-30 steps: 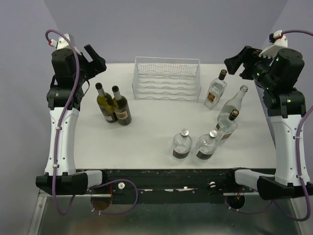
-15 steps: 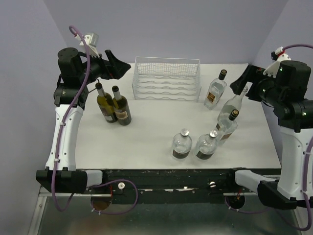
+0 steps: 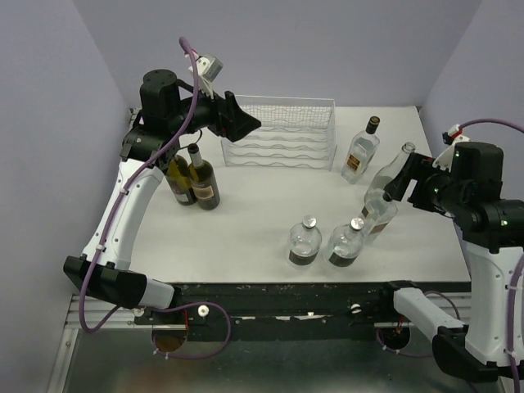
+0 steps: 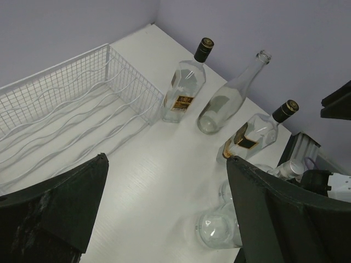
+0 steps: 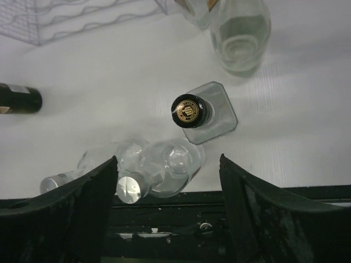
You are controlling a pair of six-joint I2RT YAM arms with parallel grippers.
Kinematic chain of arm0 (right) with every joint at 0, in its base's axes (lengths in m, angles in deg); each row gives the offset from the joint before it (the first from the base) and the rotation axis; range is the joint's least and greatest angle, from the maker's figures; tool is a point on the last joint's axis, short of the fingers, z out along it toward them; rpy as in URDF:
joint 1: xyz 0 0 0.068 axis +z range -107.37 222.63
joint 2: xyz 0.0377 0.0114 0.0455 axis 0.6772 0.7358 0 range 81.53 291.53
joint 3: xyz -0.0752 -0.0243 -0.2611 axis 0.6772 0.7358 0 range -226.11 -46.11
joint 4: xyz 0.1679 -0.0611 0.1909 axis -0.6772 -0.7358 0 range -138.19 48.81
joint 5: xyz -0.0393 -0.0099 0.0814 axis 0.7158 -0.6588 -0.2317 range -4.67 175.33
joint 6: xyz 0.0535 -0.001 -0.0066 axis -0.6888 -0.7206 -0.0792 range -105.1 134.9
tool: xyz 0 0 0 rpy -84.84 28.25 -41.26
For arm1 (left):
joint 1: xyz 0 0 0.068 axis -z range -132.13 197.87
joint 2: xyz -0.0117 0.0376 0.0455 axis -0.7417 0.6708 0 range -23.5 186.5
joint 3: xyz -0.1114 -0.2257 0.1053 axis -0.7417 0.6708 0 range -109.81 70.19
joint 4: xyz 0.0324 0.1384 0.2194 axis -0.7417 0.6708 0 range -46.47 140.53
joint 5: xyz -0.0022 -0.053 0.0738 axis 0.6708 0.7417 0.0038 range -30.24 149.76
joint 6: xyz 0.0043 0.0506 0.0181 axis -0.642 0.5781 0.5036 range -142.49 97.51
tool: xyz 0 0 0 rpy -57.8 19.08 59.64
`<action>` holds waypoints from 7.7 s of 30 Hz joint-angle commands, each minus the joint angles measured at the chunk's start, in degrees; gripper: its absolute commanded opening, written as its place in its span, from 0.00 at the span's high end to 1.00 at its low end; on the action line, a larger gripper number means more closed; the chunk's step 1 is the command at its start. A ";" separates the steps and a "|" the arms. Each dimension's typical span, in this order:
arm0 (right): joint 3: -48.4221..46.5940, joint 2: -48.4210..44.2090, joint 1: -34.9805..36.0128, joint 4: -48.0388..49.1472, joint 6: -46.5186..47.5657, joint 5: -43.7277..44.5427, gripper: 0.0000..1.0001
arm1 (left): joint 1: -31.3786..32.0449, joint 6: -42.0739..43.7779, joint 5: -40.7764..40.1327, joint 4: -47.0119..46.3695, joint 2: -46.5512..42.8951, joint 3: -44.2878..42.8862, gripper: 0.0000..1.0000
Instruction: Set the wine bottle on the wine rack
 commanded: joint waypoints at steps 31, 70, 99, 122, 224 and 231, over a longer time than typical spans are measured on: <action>9.65 13.70 7.73 3.44 0.37 15.87 0.50 | 1.92 3.44 -4.43 3.81 -2.03 2.25 0.01; -21.73 26.54 10.90 18.63 -21.41 -25.42 0.99 | 17.47 25.14 -6.10 1.00 1.67 11.73 0.01; -22.86 28.91 11.78 11.44 -11.59 -31.41 0.75 | 21.87 46.77 -23.23 -4.45 1.75 14.56 1.00; -33.86 30.41 11.69 2.48 9.41 -28.08 0.05 | 23.89 91.68 -27.82 -32.14 -3.87 24.49 1.00; 8.06 22.15 29.36 29.10 10.13 7.89 1.00 | 22.93 29.55 -57.61 -37.94 -6.07 21.24 0.01; 15.01 19.95 29.36 31.91 12.59 2.17 1.00 | 21.08 25.77 -57.43 -34.52 -4.75 19.04 0.01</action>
